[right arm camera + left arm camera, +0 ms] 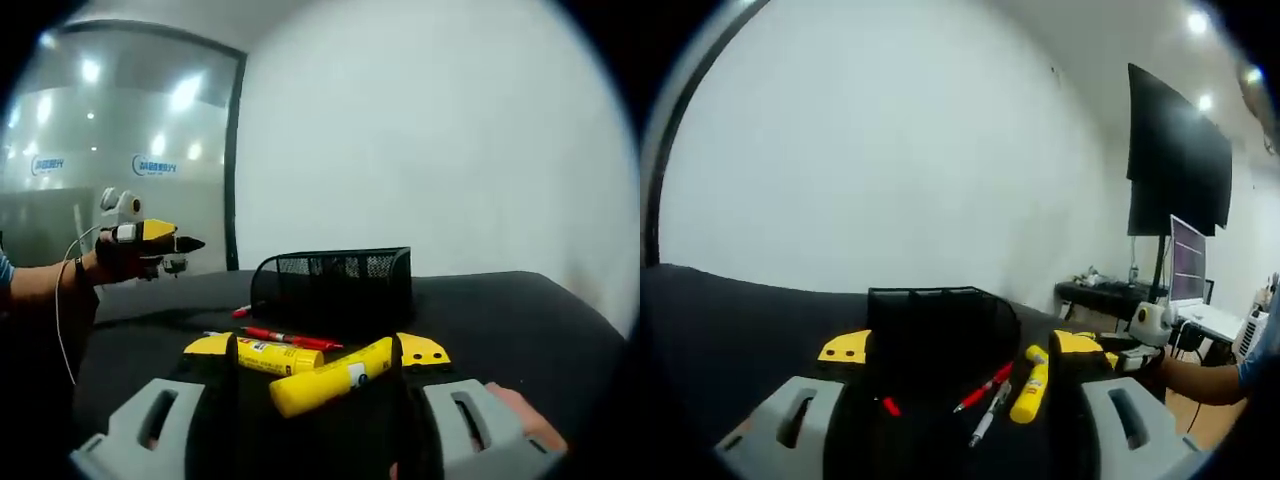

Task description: Pick up pens and glue sticks and place them into the holder.

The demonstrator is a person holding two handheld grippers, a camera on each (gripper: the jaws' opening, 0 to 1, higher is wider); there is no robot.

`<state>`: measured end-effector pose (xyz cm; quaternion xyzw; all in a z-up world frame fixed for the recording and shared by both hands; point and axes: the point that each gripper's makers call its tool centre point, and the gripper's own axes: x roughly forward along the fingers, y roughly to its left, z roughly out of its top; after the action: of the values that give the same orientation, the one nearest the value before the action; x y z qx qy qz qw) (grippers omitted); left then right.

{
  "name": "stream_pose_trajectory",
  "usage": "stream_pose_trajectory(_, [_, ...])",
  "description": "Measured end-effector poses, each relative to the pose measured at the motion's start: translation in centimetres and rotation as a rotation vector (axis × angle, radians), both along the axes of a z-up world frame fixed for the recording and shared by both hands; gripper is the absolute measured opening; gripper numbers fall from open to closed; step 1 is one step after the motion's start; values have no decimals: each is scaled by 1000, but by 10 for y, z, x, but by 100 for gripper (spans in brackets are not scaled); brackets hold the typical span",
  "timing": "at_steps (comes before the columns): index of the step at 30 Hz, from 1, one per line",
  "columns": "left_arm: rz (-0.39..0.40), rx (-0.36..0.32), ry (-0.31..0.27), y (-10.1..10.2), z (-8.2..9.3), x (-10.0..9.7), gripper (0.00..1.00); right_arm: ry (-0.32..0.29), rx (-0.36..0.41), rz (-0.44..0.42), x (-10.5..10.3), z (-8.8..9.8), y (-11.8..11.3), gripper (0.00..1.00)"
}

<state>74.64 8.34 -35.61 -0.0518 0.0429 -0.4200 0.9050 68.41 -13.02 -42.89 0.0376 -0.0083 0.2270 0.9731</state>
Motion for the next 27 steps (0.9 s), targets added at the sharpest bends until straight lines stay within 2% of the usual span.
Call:
stream_pose_trajectory(4, [7, 52, 2, -2, 8, 0, 66, -12, 2, 13, -2, 2, 2, 58])
stream_pose_trajectory(6, [60, 87, 60, 5, 4, 7, 61, -14, 4, 15, -2, 3, 2, 58])
stream_pose_trajectory(9, [136, 123, 76, 13, 4, 18, 52, -13, -1, 18, -2, 2, 2, 58])
stream_pose_trajectory(13, [196, 145, 90, 17, 2, 26, 45, -23, 2, 19, -3, 4, 2, 58])
stream_pose_trajectory(16, [272, 181, 101, 24, -6, 35, 41, -35, 19, 14, -4, 8, -1, 57])
stream_pose_trajectory(19, [326, 155, 134, 28, -14, 43, 36, -41, 35, 6, -4, 11, -3, 56])
stream_pose_trajectory(27, [387, 160, 207, 35, -45, 61, 33, -47, 48, 4, -4, 13, -4, 56])
